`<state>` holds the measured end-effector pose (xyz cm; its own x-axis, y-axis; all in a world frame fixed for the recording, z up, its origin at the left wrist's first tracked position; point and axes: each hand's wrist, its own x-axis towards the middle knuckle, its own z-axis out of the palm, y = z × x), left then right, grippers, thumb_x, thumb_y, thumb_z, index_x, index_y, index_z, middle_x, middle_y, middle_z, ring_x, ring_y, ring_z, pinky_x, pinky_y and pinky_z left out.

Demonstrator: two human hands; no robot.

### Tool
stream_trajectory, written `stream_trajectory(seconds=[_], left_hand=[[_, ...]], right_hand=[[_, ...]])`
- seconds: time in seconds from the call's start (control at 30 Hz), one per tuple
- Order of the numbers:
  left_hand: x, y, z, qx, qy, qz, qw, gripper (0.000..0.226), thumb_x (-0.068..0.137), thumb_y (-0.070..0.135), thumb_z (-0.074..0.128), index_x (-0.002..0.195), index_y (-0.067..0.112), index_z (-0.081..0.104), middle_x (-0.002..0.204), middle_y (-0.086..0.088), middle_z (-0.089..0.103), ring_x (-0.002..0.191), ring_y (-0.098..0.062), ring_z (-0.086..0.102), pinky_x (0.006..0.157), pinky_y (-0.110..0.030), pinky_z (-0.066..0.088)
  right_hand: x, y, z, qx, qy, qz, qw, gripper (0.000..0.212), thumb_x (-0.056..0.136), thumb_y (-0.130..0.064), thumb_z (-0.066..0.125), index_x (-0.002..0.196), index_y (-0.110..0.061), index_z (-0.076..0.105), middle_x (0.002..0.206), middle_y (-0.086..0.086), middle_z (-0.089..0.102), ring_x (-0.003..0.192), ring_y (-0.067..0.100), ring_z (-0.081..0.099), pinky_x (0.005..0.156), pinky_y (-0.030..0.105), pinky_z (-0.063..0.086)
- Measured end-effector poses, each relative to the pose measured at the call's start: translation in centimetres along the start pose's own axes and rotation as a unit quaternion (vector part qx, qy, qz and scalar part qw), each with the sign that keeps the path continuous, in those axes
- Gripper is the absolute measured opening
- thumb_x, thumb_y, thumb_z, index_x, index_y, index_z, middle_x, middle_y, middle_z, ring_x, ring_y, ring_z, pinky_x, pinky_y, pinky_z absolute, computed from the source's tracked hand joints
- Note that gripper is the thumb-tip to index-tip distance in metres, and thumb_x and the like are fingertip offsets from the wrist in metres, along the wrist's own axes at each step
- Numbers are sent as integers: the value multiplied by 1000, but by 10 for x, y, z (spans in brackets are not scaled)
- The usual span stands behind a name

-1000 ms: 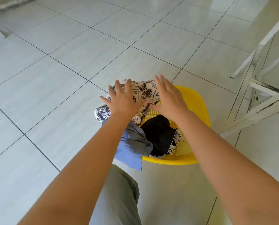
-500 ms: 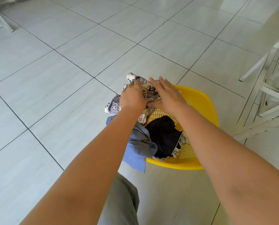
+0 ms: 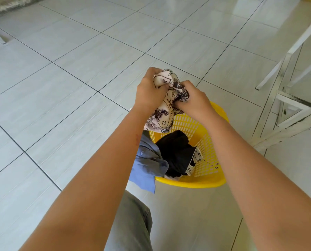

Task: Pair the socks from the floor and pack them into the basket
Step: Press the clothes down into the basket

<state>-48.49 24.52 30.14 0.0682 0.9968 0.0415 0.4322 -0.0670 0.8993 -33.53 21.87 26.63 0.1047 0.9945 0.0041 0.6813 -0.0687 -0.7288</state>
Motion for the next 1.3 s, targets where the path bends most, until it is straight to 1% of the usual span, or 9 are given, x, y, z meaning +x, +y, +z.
stream_trajectory(seconds=[0.1,0.37,0.53,0.67,0.77,0.87,0.97,1.07,1.3], left_hand=[[-4,10,1,-148,-77,-44,985,38,85,7,68,116,24,53,103,-12,68,95,-33,70,81,-46,60],[-12,20,12,-307,-193,-136,922,47,89,12,69,130,24,50,102,-10,71,81,-24,73,70,-40,61],[-8,-8,32,-50,-282,-60,956,90,65,49,84,139,38,34,124,5,63,116,-14,62,96,-38,53],[-6,-35,46,262,-322,0,910,132,46,76,78,152,39,8,159,4,23,149,-24,17,117,-56,20],[-7,-40,53,315,-273,22,909,120,59,58,82,152,32,12,157,-2,26,143,-31,28,112,-58,27],[0,-47,55,321,-213,69,920,73,73,38,73,137,22,43,131,-11,51,118,-38,54,97,-44,47],[4,-46,52,344,-139,107,922,40,84,17,57,124,11,54,112,-17,63,102,-38,61,80,-34,43],[7,-43,49,349,-108,115,924,39,85,9,51,124,9,51,104,-19,68,98,-39,62,76,-36,45],[18,-26,46,359,-38,159,919,35,79,2,50,113,5,47,88,-22,65,86,-41,60,63,-37,40]], right_hand=[[-11,7,-27,48,-20,22,998,56,73,-29,76,122,-38,50,106,-4,69,91,16,67,76,31,52],[-42,13,-71,100,13,26,995,60,71,-26,80,118,-49,50,112,-3,65,102,15,66,88,42,56],[-46,33,-67,81,-1,66,994,61,74,-18,76,122,-43,49,103,-6,65,92,9,65,87,42,55],[-47,47,-60,66,-17,92,993,65,70,-23,77,122,-47,46,117,2,64,104,19,65,85,39,56],[-45,50,-55,58,-25,103,993,68,70,-26,78,124,-49,43,117,5,65,98,19,67,80,35,55],[-43,47,-48,63,-22,102,993,68,70,-28,79,124,-48,43,116,3,65,99,18,67,87,41,56],[-41,41,-37,65,-4,94,993,67,73,-24,77,127,-45,43,122,1,62,109,18,63,92,40,54],[-39,35,-31,69,26,82,994,68,77,-19,75,133,-39,42,129,-2,59,118,15,58,94,34,50],[-32,24,-43,91,78,59,991,70,80,-21,72,140,-36,39,103,-10,62,93,5,61,68,8,41]])
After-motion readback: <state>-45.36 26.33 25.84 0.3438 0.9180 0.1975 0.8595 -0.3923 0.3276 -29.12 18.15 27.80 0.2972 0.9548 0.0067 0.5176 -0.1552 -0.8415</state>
